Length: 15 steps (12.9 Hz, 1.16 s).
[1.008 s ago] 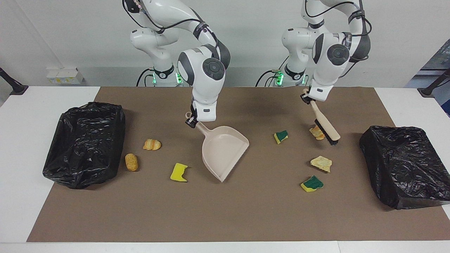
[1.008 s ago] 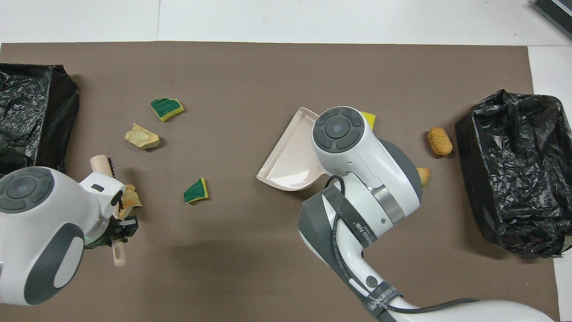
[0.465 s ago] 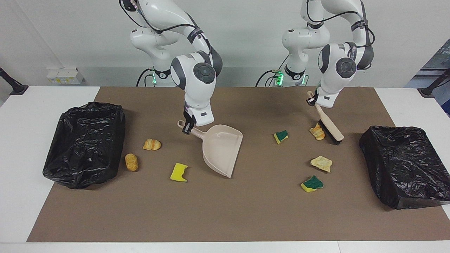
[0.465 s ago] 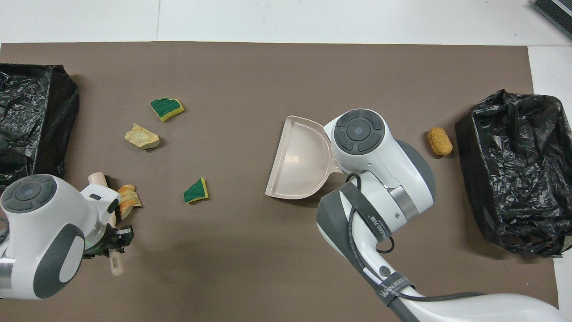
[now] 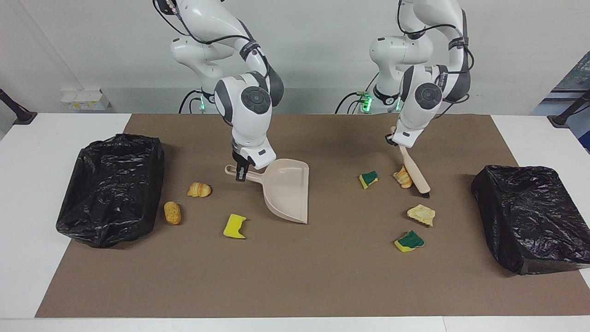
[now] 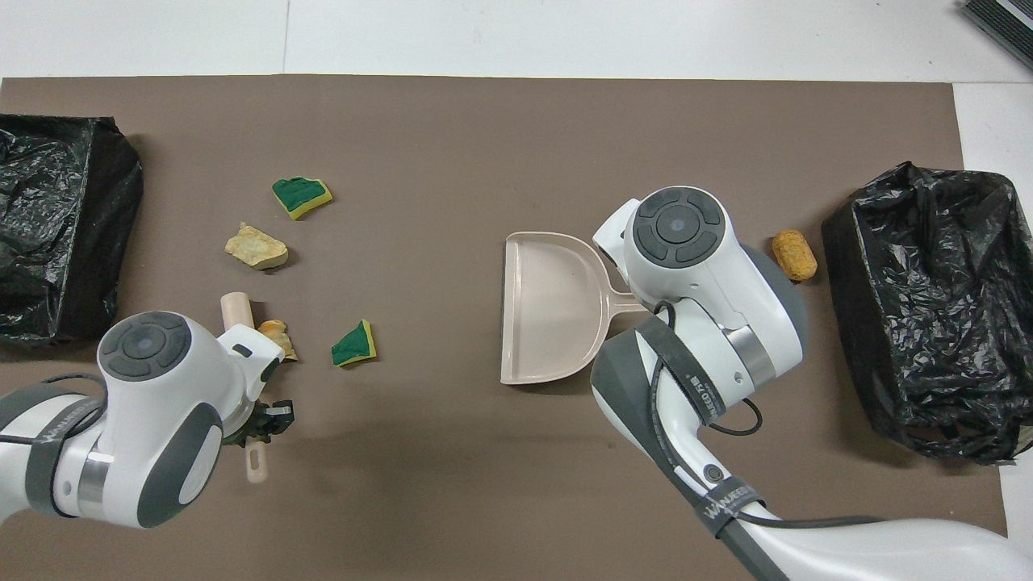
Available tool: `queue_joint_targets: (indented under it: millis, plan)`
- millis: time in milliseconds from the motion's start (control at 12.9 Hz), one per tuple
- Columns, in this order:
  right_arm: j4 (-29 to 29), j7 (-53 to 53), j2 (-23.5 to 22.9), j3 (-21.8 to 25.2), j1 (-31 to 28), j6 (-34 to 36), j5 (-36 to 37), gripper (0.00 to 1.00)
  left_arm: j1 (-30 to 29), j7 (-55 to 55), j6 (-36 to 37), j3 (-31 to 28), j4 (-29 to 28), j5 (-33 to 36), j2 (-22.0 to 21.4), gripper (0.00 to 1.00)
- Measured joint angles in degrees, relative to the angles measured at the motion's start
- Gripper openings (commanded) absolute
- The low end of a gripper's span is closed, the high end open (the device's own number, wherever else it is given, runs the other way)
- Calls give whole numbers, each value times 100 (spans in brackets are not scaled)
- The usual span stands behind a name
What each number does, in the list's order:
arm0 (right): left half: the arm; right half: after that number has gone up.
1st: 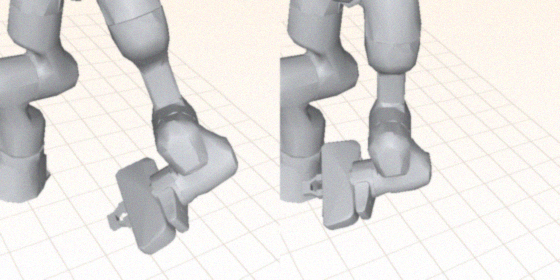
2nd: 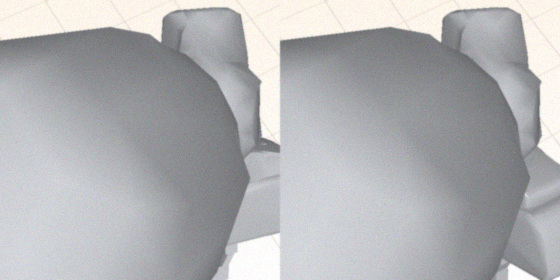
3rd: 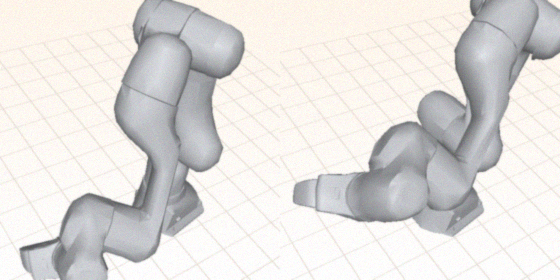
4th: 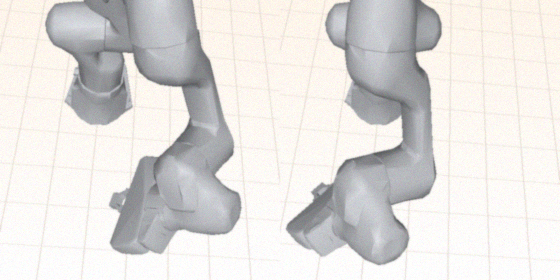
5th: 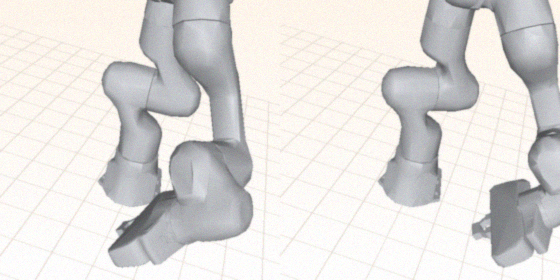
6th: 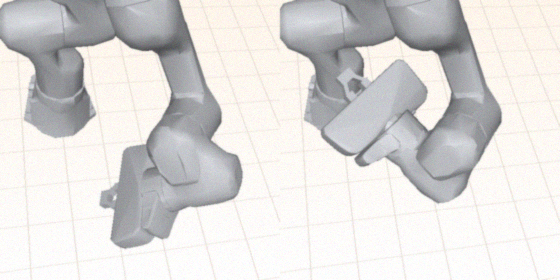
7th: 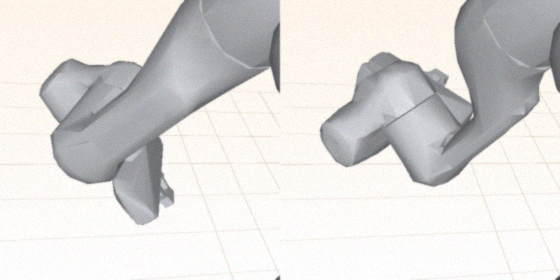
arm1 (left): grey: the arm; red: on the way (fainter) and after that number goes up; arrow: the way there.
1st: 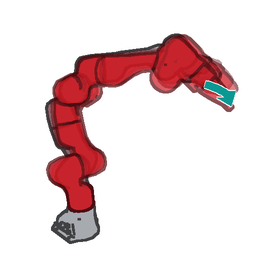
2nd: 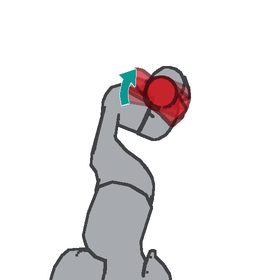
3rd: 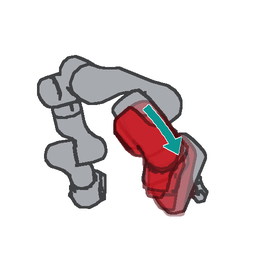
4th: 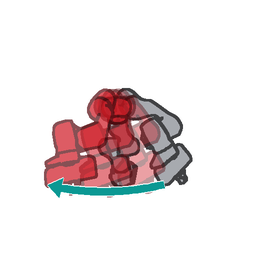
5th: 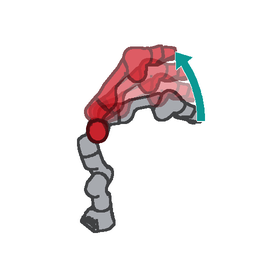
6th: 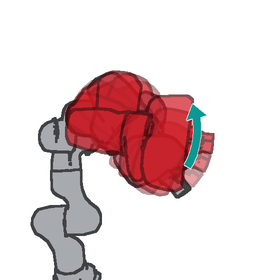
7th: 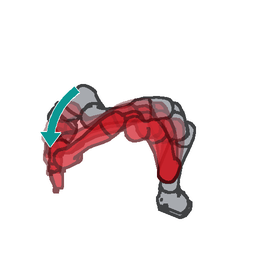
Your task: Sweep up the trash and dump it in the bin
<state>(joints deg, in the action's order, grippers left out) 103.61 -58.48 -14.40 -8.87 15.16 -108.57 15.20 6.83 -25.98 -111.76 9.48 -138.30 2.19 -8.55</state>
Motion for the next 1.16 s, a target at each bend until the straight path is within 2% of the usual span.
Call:
queue_joint_targets:
  millis: [310, 543, 698, 931, 1163]
  plan:
    - [7, -57, 32, -26, 29, 73, 250, 0, 575, 0, -44, 22, 207, -347, 80, 0]
    - [76, -38, 71, -26, 27, 82, 254, 0, 636, 42, 335, -19, 568, -353, 108, 0]
    - [127, -30, 102, -24, 25, 81, 254, 0, 507, 291, 461, -99, 810, -348, 108, 0]
    - [149, -30, 119, -21, 22, 75, 254, 0, 98, 1388, 421, -180, 1023, -61, 120, 0]
    - [155, -30, 119, -15, 19, 73, 254, 0, -434, 2757, -221, -219, 1207, 276, 353, 0]
